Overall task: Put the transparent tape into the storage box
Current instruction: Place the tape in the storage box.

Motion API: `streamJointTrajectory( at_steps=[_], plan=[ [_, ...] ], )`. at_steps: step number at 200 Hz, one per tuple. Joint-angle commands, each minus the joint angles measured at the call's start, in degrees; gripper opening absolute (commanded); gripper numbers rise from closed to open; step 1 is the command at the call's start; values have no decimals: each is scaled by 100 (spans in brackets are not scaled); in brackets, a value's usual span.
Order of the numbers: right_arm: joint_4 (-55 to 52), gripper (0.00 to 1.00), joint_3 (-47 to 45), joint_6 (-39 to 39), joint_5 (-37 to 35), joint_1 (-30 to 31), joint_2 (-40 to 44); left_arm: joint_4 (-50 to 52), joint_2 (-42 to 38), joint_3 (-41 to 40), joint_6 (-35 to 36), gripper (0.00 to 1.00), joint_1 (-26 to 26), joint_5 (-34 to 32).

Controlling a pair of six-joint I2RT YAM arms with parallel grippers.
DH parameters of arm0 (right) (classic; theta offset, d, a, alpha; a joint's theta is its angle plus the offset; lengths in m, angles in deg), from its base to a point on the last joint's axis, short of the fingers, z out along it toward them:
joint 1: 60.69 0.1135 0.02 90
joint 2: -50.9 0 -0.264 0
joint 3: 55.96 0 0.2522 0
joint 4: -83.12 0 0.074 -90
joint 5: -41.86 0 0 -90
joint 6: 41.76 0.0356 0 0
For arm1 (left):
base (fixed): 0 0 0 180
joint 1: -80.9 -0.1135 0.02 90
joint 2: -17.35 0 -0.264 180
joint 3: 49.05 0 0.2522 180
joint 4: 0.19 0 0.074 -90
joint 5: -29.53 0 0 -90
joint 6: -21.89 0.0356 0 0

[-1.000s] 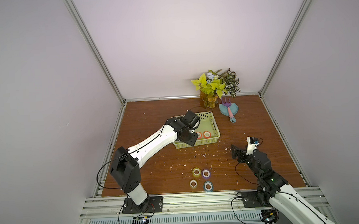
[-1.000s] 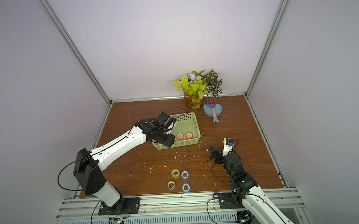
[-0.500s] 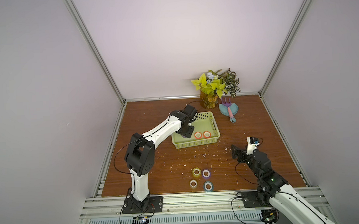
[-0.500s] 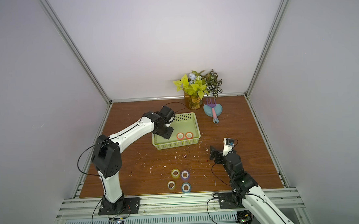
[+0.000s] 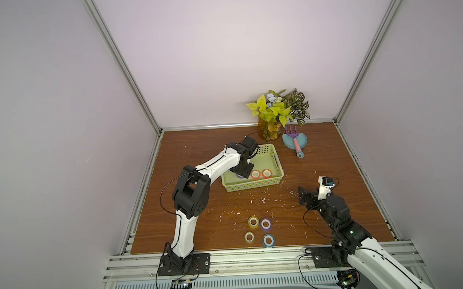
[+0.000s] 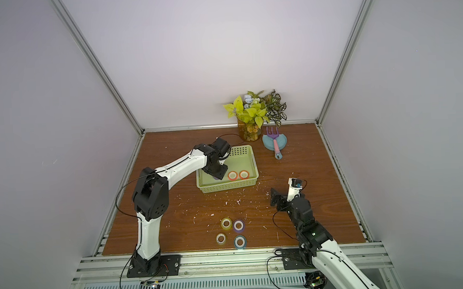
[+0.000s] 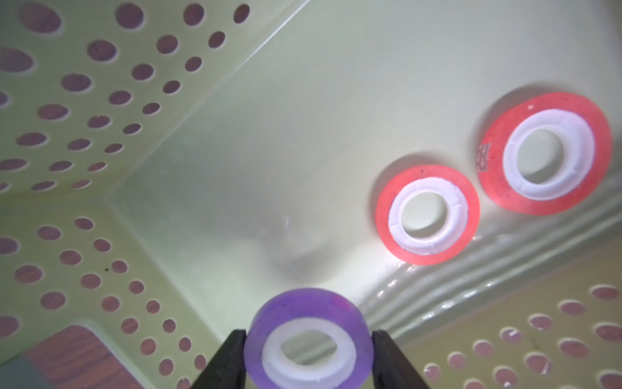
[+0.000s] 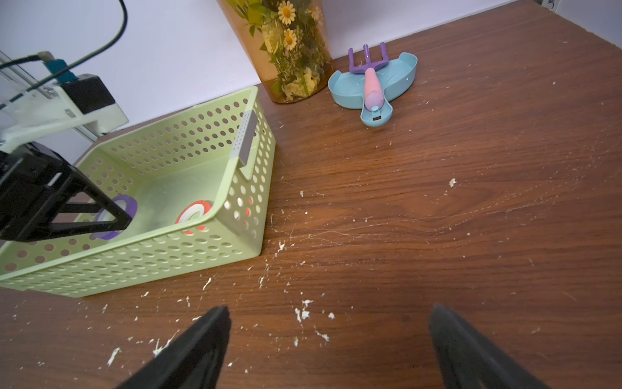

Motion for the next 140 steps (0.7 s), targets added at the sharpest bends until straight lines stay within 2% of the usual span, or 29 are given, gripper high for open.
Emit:
streamJointTrajectory(
  at_steps=[1,76,140],
  plan=[
    [219,99,-13,52,-147,-11,12,68,161,125,77,54,-52,141],
    [216,99,-13,50,-146,-10,16,14,312,107,117,57,-57,412],
    [216,99,-13,57,-151,-5,12,19,184,135,121,67,-57,544]
  ],
)
